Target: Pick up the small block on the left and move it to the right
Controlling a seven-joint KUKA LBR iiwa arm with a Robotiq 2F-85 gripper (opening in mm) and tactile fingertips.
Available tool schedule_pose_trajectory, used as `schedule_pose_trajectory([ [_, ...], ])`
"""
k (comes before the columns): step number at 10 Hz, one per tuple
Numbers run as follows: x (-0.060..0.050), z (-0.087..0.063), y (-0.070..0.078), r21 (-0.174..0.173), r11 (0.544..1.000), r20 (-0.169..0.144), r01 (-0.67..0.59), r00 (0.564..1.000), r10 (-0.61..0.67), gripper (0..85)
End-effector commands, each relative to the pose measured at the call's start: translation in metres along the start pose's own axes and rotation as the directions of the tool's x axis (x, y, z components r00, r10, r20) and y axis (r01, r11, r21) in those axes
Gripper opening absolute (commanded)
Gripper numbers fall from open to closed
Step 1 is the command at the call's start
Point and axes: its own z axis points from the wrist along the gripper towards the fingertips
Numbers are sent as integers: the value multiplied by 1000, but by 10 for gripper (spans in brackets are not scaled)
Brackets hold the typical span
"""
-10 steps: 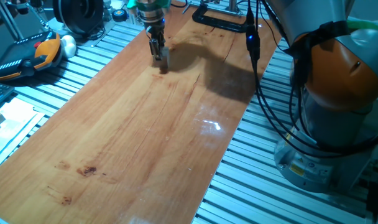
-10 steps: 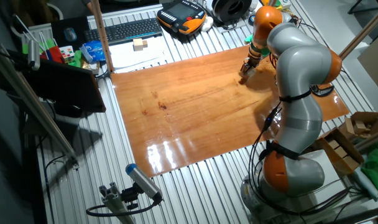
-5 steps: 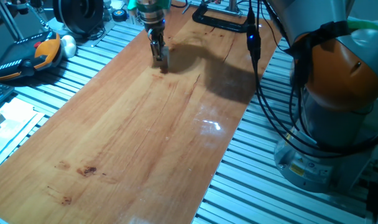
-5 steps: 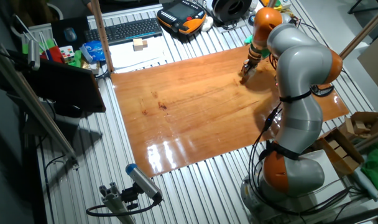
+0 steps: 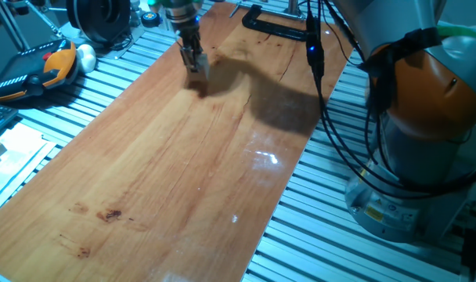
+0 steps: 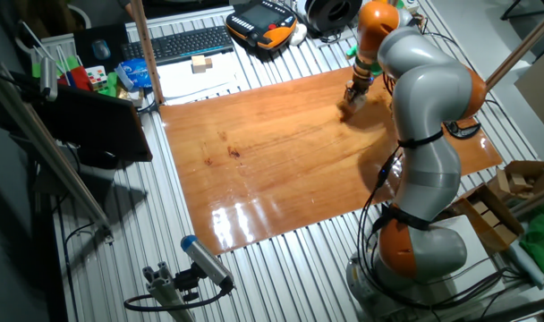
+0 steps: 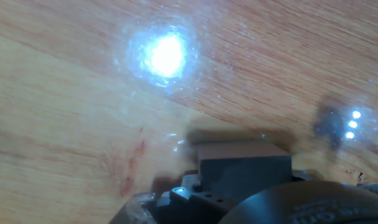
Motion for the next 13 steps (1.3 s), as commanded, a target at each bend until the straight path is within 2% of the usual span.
schedule_pose_trajectory([
  [1,-2,-7,19,-10,993,-1,-120,993,120,7],
  [3,0,-23,52,-5,971,-4,-239,971,239,7],
  [5,12,-25,68,-8,955,12,-297,955,297,7],
  [7,16,-26,71,-11,954,28,-299,954,299,7],
  [8,17,-27,71,-3,953,28,-301,953,301,7],
  [9,17,-27,71,10,950,41,-313,949,312,7],
  [10,17,-27,71,0,945,51,-328,943,328,7],
  [11,17,-27,71,15,955,75,-297,953,295,7],
  [12,17,-27,71,49,965,109,-258,962,252,7],
  [13,17,-27,71,85,967,110,-238,967,229,7],
])
